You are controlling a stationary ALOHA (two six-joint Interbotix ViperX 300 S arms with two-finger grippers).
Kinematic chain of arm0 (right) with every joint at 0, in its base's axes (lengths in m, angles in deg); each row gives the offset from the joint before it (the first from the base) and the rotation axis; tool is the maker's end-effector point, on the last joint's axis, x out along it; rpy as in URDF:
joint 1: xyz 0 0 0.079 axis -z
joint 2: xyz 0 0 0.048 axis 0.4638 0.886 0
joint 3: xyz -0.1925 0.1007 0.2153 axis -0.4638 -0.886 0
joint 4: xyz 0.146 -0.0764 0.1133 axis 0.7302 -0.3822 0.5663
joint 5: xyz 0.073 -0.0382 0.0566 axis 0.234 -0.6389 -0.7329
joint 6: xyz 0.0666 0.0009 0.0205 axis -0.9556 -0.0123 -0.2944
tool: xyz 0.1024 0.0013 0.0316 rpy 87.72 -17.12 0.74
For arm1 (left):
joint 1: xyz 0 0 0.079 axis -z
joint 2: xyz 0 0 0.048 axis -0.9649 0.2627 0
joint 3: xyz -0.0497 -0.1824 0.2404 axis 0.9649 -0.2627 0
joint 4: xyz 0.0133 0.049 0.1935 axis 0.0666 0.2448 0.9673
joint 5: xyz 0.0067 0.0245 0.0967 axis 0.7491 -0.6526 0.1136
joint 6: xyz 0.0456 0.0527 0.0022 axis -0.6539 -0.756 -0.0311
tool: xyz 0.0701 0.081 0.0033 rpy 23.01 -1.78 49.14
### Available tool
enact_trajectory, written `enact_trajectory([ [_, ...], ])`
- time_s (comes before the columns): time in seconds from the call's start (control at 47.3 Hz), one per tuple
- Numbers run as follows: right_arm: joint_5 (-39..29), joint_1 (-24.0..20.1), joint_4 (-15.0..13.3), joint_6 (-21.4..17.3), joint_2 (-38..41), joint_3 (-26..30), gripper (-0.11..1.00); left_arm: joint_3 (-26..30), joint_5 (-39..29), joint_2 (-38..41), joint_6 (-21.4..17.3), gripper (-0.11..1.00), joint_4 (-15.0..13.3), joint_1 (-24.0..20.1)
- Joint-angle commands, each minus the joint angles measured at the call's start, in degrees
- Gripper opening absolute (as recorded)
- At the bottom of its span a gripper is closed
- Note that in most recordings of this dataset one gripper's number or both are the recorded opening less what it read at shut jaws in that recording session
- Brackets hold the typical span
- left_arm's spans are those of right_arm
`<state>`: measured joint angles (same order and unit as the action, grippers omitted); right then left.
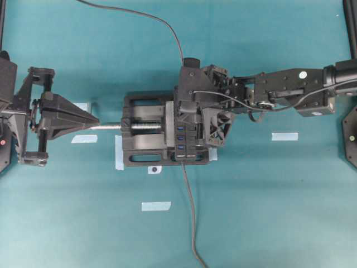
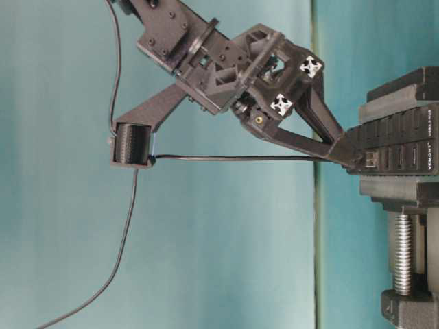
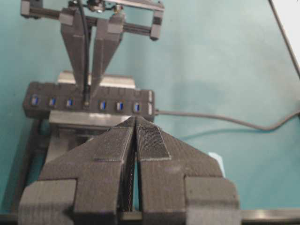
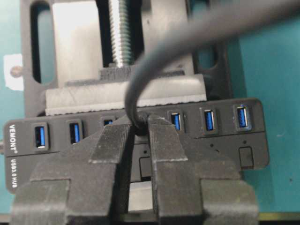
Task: Insert the USB into the center port of the fixed hub
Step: 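Align and push the USB plug down into the center port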
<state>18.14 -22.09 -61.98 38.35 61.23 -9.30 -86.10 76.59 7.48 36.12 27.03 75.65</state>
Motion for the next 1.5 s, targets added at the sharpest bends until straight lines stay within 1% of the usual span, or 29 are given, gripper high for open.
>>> enact_trajectory([
  [0.0, 0.35, -0.26, 0.18, -0.35, -0.7, 0.79, 0.09, 1.32, 0.53, -0.09, 0.09, 0.0, 0.18, 0.0],
  [1.078, 0.09, 0.18, 0.18, -0.44, 0.53, -0.97, 0.08, 1.41, 0.53, -0.09, 0.18, 0.0, 0.18, 0.0],
  [1.48, -0.09, 0.18, 0.18, -0.35, 2.37, -1.05, 0.08, 1.32, 0.53, 0.0, 0.18, 0.0, 0.09, 0.0],
])
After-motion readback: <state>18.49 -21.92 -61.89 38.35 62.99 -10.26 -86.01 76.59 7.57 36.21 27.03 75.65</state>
